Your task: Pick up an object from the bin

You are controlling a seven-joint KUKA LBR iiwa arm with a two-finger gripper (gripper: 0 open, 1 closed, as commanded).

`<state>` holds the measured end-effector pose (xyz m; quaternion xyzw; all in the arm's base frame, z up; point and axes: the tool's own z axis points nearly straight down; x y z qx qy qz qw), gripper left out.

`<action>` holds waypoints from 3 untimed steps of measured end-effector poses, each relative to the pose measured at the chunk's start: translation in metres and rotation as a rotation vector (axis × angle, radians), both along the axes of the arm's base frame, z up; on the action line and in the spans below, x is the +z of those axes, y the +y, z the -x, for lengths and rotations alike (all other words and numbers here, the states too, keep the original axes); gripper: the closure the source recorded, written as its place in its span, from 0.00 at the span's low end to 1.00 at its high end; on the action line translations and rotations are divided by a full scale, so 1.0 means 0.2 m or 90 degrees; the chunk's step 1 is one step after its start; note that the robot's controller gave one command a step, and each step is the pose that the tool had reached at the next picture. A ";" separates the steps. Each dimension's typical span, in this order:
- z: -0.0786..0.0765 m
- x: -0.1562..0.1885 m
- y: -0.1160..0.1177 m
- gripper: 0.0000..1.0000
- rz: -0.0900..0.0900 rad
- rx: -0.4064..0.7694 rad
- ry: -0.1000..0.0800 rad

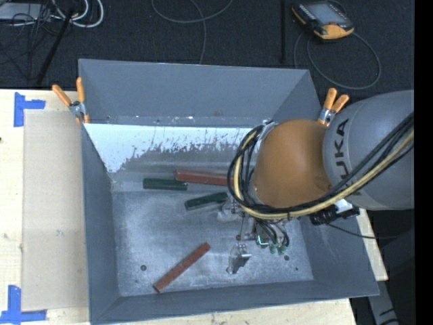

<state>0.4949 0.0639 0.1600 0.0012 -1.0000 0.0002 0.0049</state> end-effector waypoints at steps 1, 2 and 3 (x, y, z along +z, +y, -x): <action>-0.01 0.02 0.00 0.00 0.000 -0.001 -0.005; -0.02 -0.41 0.18 1.00 -0.001 0.095 -0.020; 0.01 -0.43 0.18 0.00 -0.002 0.096 -0.012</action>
Offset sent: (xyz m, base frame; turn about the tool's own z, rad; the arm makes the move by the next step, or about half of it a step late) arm -0.0049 0.0356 -0.0900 -0.1533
